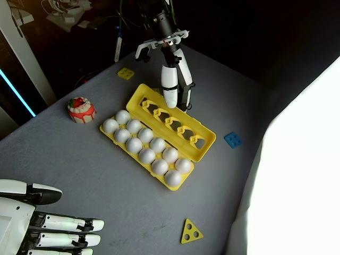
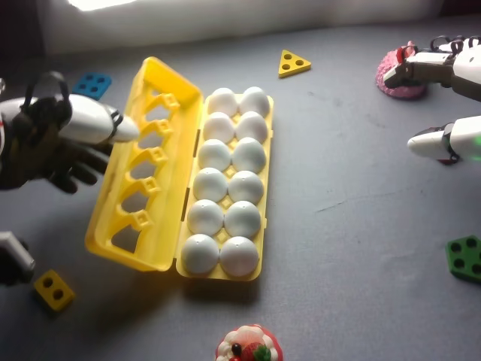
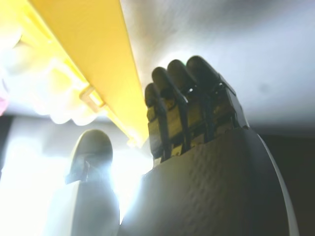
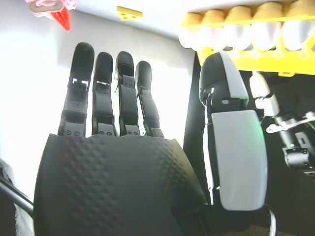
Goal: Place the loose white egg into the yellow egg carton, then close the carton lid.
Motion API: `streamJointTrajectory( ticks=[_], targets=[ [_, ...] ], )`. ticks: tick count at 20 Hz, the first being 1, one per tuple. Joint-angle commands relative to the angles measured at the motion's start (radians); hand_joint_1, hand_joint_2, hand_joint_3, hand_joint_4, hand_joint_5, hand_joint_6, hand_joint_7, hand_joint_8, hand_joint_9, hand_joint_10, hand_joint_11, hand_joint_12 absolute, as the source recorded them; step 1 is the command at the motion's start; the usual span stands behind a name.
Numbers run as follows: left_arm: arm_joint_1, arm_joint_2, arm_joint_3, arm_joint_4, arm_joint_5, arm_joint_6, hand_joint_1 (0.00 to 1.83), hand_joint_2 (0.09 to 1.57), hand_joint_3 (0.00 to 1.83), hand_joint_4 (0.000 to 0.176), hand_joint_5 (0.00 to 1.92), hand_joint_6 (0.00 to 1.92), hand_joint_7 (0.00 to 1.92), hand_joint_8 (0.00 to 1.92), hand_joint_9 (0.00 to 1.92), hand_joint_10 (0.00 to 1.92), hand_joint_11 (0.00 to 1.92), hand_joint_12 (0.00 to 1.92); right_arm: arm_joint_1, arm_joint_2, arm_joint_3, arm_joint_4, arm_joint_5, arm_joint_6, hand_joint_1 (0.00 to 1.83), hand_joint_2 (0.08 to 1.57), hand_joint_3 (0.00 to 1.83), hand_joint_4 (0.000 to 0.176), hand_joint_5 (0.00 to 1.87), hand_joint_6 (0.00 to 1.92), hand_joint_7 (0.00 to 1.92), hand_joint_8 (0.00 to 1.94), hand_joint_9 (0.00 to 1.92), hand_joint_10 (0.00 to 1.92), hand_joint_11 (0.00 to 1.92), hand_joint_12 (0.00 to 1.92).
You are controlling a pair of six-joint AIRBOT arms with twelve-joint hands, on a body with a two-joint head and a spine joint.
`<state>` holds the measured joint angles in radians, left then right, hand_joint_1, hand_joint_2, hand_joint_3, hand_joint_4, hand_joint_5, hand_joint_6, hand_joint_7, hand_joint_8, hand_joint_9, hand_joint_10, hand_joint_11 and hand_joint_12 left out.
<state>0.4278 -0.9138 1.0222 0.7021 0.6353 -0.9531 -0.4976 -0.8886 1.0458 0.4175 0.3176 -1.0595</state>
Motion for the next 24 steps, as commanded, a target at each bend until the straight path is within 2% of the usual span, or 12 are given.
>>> streamJointTrajectory(
  ticks=[1,7,13,14,16,17,24],
  targets=[
    [-0.019,-0.006,0.005,0.034,-0.051,0.009,0.26,1.34,0.0,0.0,0.52,0.02,0.37,0.58,0.17,1.06,0.0,1.67,0.004,0.007,-0.002,-0.008,0.114,0.001,0.74,1.16,0.0,0.0,0.15,0.51,0.33,0.01,0.02,0.71,0.0,1.33],
    [-0.1,-0.006,-0.018,0.033,-0.126,0.085,0.27,1.34,0.0,0.0,0.53,0.02,0.37,0.59,0.18,1.02,0.0,1.66,0.003,0.007,-0.003,-0.012,0.117,0.001,0.73,1.17,0.0,0.0,0.13,0.54,0.32,0.0,0.0,0.72,0.0,1.37],
    [-0.156,0.003,-0.102,0.01,-0.166,0.159,0.26,1.33,0.0,0.0,0.54,0.02,0.39,0.58,0.19,1.02,0.0,1.65,0.001,0.007,-0.003,-0.017,0.122,0.001,0.76,1.16,0.0,0.0,0.17,0.55,0.35,0.01,0.03,0.73,0.0,1.37],
    [-0.156,0.005,-0.12,0.005,-0.176,0.174,0.23,1.34,0.0,0.0,0.52,0.01,0.37,0.57,0.18,1.02,0.0,1.66,0.001,0.007,-0.003,-0.018,0.123,0.0,0.75,1.16,0.0,0.0,0.16,0.55,0.34,0.01,0.03,0.73,0.0,1.38],
    [-0.15,0.006,-0.151,-0.062,-0.189,0.289,0.25,1.34,0.0,0.0,0.52,0.01,0.37,0.57,0.17,1.02,0.0,1.65,0.001,0.007,-0.003,-0.02,0.125,0.0,0.74,1.16,0.0,0.0,0.15,0.54,0.35,0.01,0.03,0.73,0.0,1.39],
    [-0.142,0.006,-0.168,-0.07,-0.193,0.314,0.27,1.34,0.0,0.0,0.52,0.01,0.38,0.57,0.18,1.03,0.0,1.66,0.0,0.006,-0.003,-0.022,0.126,0.0,0.73,1.17,0.0,0.0,0.14,0.54,0.34,0.01,0.02,0.72,0.0,1.38],
    [-0.032,0.002,-0.232,-0.07,-0.277,0.356,0.29,1.33,0.0,0.0,0.52,0.01,0.37,0.57,0.18,1.04,0.0,1.69,-0.002,0.005,-0.005,-0.029,0.131,0.0,0.73,1.16,0.0,0.0,0.15,0.54,0.35,0.01,0.03,0.71,0.0,1.38]
  ],
)
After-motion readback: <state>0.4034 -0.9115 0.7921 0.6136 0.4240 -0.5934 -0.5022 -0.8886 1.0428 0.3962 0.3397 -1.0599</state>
